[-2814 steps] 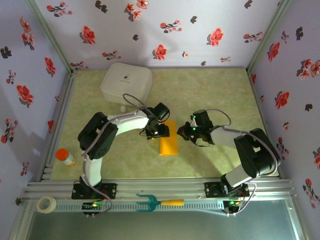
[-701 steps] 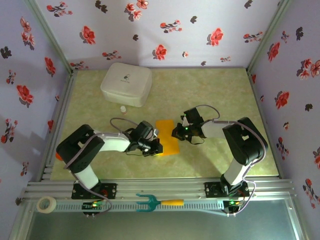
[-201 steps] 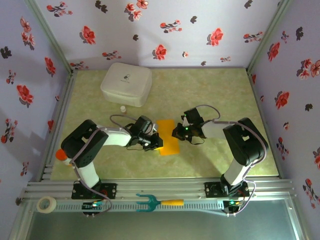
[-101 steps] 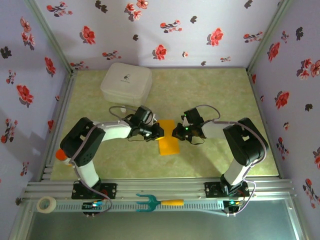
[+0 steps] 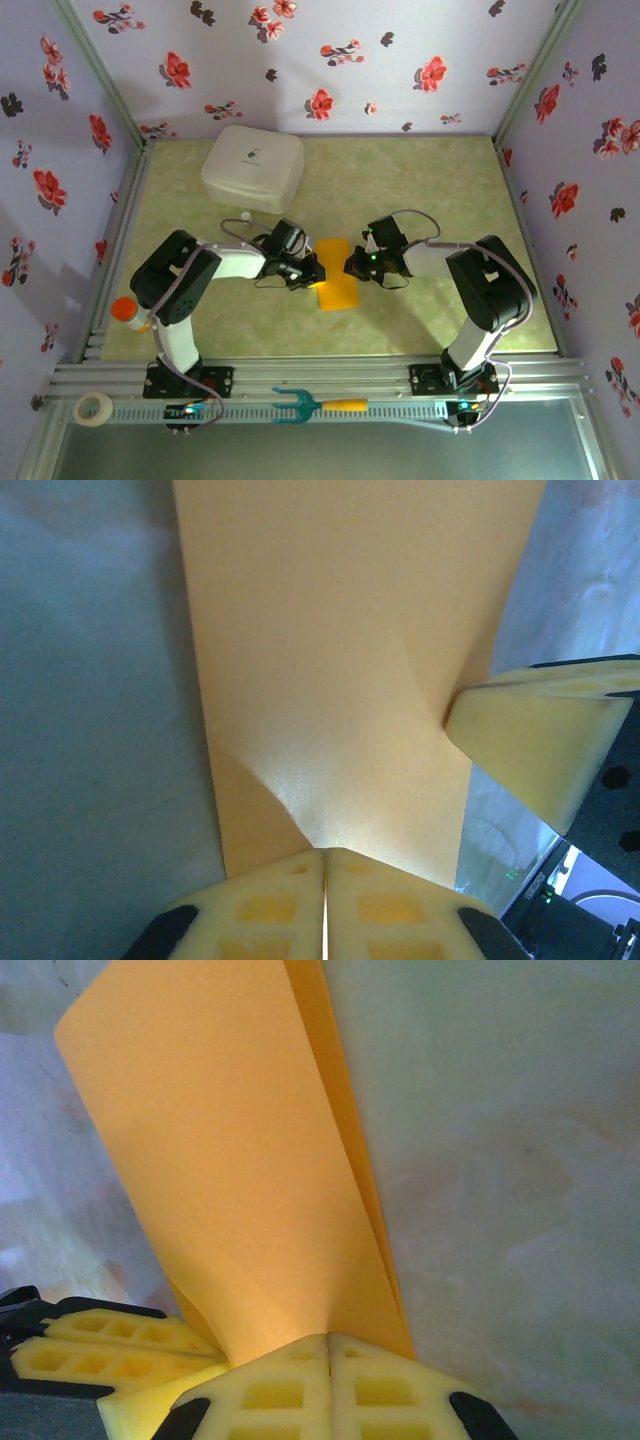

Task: Fold a paper plane with a square sheet of paper (pick it up from the middle)
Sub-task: First fold the square sheet of paper in half at the center of the table.

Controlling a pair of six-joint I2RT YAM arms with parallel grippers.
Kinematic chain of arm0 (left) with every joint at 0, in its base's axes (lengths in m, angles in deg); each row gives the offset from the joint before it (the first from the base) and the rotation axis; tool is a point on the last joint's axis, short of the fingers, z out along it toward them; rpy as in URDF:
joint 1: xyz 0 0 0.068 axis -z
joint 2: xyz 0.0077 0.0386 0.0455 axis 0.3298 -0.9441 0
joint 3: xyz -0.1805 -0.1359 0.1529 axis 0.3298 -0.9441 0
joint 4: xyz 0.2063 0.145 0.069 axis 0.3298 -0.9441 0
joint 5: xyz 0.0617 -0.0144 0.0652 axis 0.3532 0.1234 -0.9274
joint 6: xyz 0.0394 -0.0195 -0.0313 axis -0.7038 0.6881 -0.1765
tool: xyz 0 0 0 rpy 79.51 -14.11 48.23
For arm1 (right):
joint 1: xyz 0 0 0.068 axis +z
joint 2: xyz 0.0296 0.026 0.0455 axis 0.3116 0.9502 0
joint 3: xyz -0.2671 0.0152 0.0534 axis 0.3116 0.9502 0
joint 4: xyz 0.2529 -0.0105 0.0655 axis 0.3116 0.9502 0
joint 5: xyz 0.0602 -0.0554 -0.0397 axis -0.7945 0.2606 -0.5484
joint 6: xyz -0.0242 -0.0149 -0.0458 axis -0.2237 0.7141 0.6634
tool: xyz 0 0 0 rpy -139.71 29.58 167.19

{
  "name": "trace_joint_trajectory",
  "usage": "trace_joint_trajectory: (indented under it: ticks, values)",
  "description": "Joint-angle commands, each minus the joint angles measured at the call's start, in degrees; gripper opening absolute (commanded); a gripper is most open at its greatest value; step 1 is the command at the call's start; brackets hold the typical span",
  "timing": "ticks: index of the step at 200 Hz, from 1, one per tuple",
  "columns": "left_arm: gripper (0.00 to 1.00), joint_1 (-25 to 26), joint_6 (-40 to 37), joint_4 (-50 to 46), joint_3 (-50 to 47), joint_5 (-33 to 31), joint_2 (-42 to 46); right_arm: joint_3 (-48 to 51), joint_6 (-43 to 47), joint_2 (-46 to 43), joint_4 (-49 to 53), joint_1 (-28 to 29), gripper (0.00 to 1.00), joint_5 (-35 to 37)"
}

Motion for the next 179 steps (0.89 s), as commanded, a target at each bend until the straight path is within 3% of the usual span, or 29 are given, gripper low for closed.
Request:
trace_joint_trajectory:
  ticks: [1, 69, 179]
  values:
    - [0.10, -1.08, -0.48, 1.04, -2.53, -0.61, -2.14, 2.58, 0.32, 1.89, 8.42, -0.19, 0.00, 7.13]
    - [0.12, -3.15, -1.17, -1.24, 2.89, 1.02, 3.11, 2.58, 0.48, 1.54, 8.51, -0.25, 0.00, 6.98]
    - [0.13, -6.65, -3.72, -2.51, 13.42, 2.06, -6.79, 2.29, 0.77, 1.50, 8.11, -0.25, 0.00, 6.01]
